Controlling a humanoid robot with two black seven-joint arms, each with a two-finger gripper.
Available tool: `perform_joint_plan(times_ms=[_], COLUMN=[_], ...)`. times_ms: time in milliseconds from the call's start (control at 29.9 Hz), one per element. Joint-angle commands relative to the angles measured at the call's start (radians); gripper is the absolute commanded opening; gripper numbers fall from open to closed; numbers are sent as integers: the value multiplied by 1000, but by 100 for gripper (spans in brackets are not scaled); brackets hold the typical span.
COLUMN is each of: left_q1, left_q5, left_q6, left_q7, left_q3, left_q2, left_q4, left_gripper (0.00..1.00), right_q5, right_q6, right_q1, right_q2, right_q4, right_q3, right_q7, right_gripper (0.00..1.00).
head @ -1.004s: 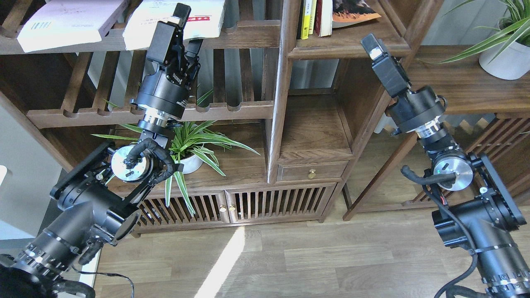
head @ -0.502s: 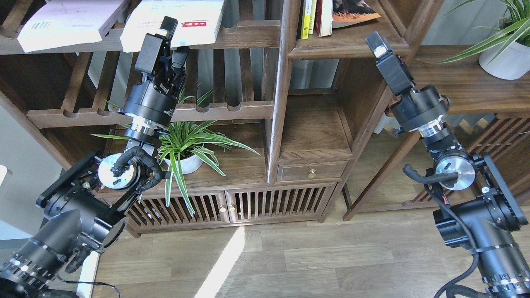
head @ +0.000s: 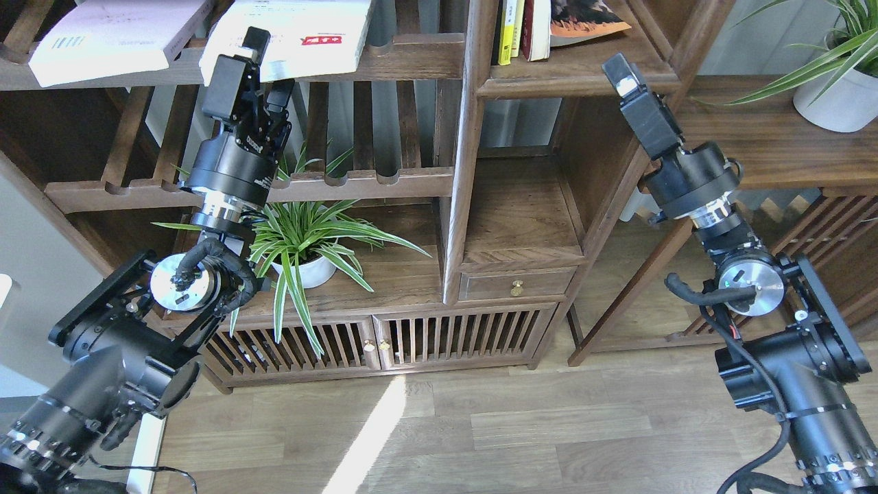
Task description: Organize books on shelf
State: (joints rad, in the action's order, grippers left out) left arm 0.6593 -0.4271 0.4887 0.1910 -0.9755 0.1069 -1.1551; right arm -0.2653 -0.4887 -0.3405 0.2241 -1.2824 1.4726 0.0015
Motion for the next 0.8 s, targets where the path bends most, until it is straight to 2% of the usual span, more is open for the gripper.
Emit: perform_joint_plan(times_ms=[0, 636, 769], left_q1=[5, 57, 59], left_q5=[-1, 2, -8], left_q6=[0, -38, -76], left_q7=[-1, -2, -1], left_q3=[3, -2, -9], left_q2=[-1, -12, -12], left_q4=[3, 63, 65], left_gripper=[98, 98, 98], right_q5=[0, 0, 0], right_q6=[0, 0, 0], right_q1=[0, 0, 0], right_q2=[0, -2, -5], right_q4=[0, 0, 0], right_q3=[0, -1, -1], right_q7=[0, 0, 0], right_gripper=[98, 97, 97])
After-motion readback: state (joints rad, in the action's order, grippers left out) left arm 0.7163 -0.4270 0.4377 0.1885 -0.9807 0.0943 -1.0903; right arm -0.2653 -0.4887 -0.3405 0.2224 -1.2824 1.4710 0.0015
